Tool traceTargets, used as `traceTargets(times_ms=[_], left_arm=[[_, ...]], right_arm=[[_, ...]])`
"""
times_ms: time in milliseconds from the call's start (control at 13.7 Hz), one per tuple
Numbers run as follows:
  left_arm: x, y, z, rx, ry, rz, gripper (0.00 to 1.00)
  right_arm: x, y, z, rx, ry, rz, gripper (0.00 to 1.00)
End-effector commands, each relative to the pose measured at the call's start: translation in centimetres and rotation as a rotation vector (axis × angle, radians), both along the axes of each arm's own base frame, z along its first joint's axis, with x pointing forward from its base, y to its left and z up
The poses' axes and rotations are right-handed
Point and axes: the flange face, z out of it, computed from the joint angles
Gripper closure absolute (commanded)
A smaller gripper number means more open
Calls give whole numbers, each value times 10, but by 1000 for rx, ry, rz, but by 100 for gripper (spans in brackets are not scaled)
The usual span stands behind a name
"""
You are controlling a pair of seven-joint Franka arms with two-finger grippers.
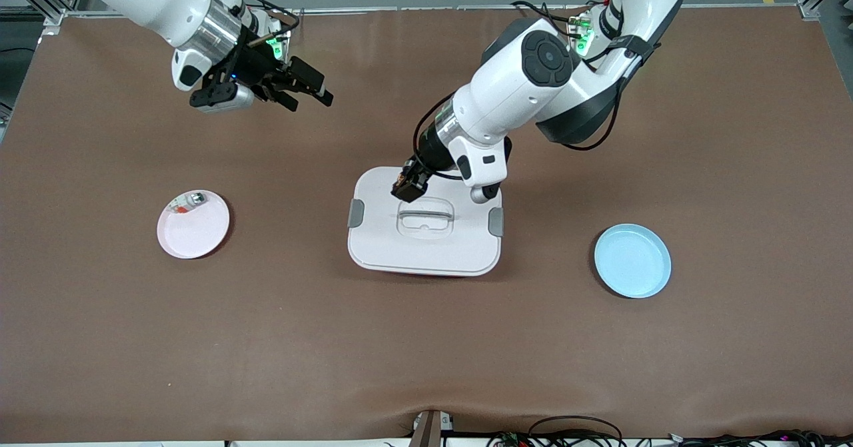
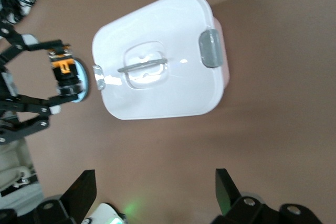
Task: Transfer orange switch to right arm and place
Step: 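Carry the switch over the white box while the right gripper approaches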
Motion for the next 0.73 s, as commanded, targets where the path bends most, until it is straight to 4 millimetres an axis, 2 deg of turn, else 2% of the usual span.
traceTargets(times_ms=[0,219,439,658], left_arm=[[-2,-14,-2,-37,20,23,100],[-2,-16,-1,-42,30,41,100],[-2,-16,0,-44,33,46,100],[-3,-18,2,-47,32,46,100]], right_arm=[[-2,-6,-5,115,-76,8,0],[6,6,-19,109,-102,16,0],[18,31,-51,81,-124,5,0],[30,54,-53,79,-141,39,0]])
